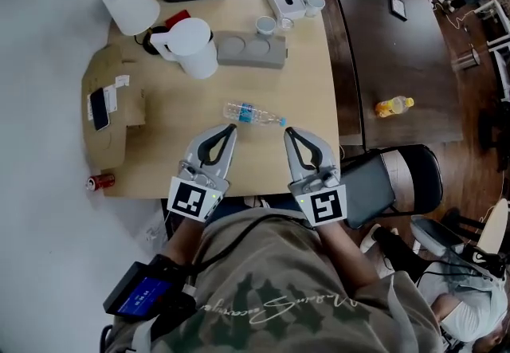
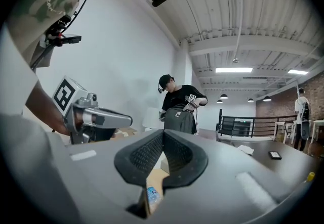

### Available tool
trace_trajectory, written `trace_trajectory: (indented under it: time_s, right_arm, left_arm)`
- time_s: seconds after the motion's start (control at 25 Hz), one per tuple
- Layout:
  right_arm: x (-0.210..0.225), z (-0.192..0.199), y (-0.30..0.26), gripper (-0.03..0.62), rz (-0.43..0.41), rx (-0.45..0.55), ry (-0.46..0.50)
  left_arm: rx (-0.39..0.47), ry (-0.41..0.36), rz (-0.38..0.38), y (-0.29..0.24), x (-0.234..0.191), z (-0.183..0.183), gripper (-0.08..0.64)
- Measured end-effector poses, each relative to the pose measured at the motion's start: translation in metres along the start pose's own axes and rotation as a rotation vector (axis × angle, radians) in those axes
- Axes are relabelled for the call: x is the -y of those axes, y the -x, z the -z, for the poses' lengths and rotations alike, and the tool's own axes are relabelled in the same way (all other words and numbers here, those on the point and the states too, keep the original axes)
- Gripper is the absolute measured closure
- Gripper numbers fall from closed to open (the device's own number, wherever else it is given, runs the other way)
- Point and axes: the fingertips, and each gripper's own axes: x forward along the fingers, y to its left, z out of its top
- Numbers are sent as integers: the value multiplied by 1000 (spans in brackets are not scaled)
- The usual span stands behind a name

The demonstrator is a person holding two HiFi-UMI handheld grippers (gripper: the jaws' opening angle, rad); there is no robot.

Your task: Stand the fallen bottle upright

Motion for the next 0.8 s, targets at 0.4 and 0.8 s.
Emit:
trace_trajectory:
  time_s: [0.4,0.8]
  right_arm:
    - [44,28,9,591,-12,-25,-17]
    - [83,53,16,591,29,-65,-71]
  left_arm:
    - [-255,-29,217,-63,36,73,558]
    - [-742,-488,534,-98,51,177,297]
